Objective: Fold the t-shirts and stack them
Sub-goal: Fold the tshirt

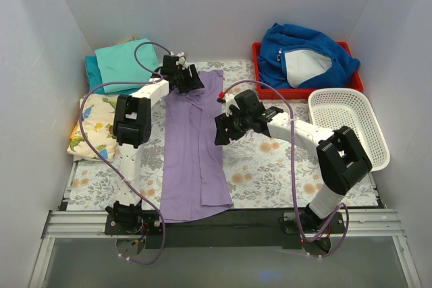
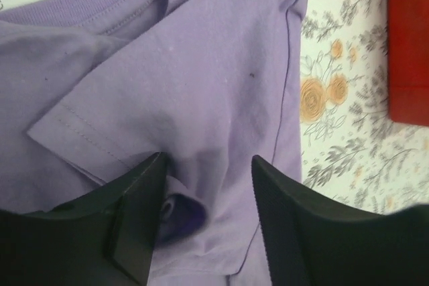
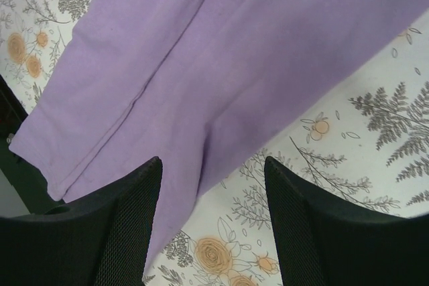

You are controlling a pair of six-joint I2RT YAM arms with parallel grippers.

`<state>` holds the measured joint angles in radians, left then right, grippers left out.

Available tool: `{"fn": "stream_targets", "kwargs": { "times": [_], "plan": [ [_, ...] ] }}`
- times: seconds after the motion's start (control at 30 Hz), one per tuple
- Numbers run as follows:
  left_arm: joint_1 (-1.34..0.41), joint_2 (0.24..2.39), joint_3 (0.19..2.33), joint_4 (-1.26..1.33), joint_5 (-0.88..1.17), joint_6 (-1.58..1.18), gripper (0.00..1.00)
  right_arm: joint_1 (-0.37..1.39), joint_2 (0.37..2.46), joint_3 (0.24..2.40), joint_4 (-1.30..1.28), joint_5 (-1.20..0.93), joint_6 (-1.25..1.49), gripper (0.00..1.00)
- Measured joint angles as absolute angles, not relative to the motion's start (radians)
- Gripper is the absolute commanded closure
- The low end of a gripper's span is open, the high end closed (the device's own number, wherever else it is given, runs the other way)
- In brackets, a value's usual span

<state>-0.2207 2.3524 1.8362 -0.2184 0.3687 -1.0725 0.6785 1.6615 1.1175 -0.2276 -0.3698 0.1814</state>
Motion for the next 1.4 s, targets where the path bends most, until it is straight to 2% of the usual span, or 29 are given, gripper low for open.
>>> {"fn": "stream_targets", "kwargs": {
  "times": [0.03, 0.07, 0.17, 0.47, 0.83, 0.93, 0.97, 1.0, 1.03, 1.1, 1.4],
  "plan": [
    [-0.223, 2.35, 1.833, -0.223, 0.365, -1.071, 0.57, 0.689, 1.667, 1.122, -0.226, -0.371, 0.183, 0.32],
    [-0.225, 2.348, 1.827, -0.228, 0.361, -1.069, 0.73, 0.697, 1.671, 1.126, -0.224, -0.371, 0.184, 0.32],
    [-0.228, 2.346, 1.821, -0.244, 0.346, -1.065, 1.0, 0.708, 1.677, 1.131, -0.215, -0.371, 0.185, 0.32],
    [-0.228, 2.344, 1.84, -0.284, 0.267, -1.051, 1.0, 0.714, 1.687, 1.119, -0.168, -0.432, 0.205, 0.33],
    [-0.228, 2.289, 1.852, -0.255, 0.133, -1.019, 1.0, 0.762, 1.798, 1.08, -0.125, -0.501, 0.246, 0.34],
    [-0.228, 2.287, 1.852, -0.243, 0.101, -1.003, 0.76, 0.769, 1.812, 1.08, -0.123, -0.501, 0.257, 0.34],
    [-0.228, 2.287, 1.852, -0.243, 0.088, -0.997, 0.65, 0.771, 1.816, 1.079, -0.123, -0.501, 0.259, 0.34],
    [-0.228, 2.287, 1.852, -0.242, 0.077, -0.991, 0.39, 0.773, 1.819, 1.077, -0.122, -0.501, 0.26, 0.34],
    [-0.228, 2.287, 1.852, -0.242, 0.066, -0.982, 0.34, 0.773, 1.822, 1.076, -0.122, -0.5, 0.261, 0.34],
    [-0.228, 2.288, 1.852, -0.241, 0.036, -0.988, 0.29, 0.775, 1.825, 1.069, -0.121, -0.5, 0.262, 0.34],
    [-0.228, 2.276, 1.822, -0.266, -0.019, -0.965, 0.28, 0.781, 1.827, 1.064, -0.122, -0.481, 0.262, 0.35]
  ]
}}
